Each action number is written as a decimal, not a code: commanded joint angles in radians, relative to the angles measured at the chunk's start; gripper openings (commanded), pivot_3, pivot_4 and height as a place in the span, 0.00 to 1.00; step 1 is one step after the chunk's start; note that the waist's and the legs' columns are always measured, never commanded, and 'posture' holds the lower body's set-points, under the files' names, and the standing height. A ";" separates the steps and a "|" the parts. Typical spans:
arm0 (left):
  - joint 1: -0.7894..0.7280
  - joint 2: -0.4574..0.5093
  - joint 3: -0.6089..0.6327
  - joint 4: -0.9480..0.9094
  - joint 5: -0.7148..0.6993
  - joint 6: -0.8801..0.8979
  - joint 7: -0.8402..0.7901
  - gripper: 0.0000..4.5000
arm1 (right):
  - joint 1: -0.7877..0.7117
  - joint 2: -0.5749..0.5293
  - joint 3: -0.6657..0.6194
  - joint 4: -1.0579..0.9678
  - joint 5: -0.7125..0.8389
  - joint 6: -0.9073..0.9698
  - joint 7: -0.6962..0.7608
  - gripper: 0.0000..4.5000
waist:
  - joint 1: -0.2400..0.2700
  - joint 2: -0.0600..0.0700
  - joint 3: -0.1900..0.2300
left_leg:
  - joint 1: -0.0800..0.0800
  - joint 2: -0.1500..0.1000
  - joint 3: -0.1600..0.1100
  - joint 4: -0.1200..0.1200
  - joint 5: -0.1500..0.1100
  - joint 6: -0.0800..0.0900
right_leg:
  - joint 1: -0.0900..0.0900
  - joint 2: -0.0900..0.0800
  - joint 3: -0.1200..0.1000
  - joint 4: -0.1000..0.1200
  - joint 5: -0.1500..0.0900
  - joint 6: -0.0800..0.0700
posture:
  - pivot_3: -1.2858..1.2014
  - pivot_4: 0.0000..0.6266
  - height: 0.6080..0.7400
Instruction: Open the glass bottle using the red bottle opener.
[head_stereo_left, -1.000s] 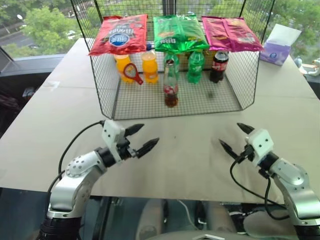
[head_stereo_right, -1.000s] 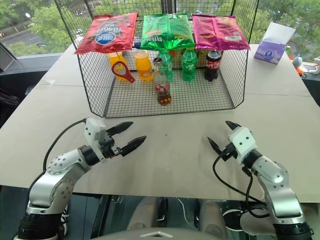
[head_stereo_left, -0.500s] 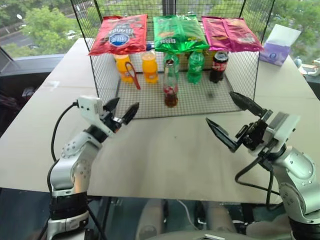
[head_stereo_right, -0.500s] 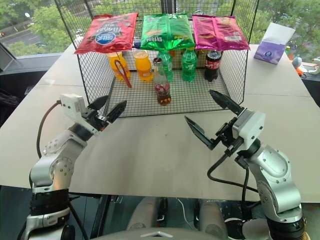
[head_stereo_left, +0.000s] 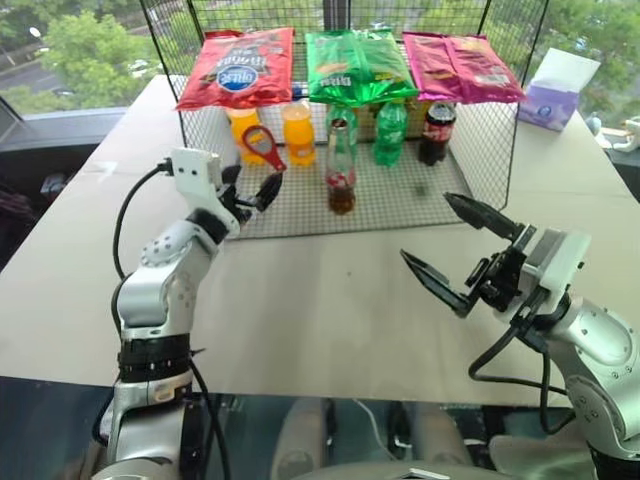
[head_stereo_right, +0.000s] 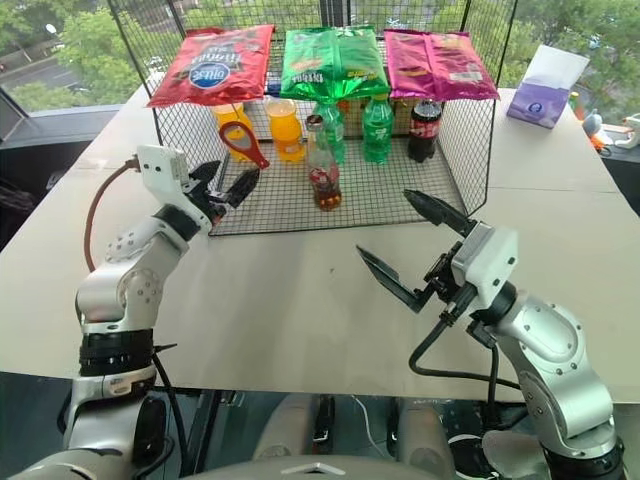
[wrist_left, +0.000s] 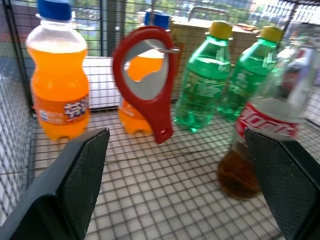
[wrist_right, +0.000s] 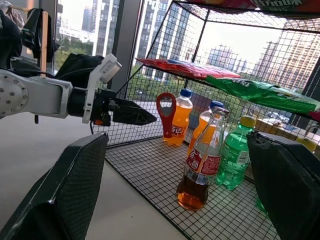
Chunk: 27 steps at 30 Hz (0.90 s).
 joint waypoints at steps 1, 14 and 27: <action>-0.044 0.000 -0.010 0.015 0.035 -0.016 0.016 0.99 | 0.010 -0.004 0.001 -0.044 -0.017 -0.015 -0.009 1.00 | 0.000 0.000 0.000 | 0.000 0.000 0.000 0.000 0.000 0.000 | 0.000 0.000 0.000 0.000 0.000 0.000 | 0.52 0.24 1.00; -0.221 -0.037 -0.057 0.270 0.110 -0.147 -0.086 0.25 | 0.023 0.006 -0.007 -0.058 -0.034 -0.009 -0.036 1.00 | 0.000 -0.002 0.001 | 0.000 -0.001 0.001 0.000 0.000 0.000 | 0.000 0.000 0.001 0.000 0.000 0.000 | 0.52 0.24 1.00; -0.222 0.033 -0.030 0.298 0.064 -0.165 -0.279 0.02 | 0.030 -0.001 -0.009 -0.071 -0.040 0.022 -0.066 1.00 | 0.001 -0.004 0.001 | 0.000 -0.001 0.000 0.001 0.000 0.000 | 0.000 0.001 0.002 0.001 0.000 0.000 | 0.52 0.24 1.00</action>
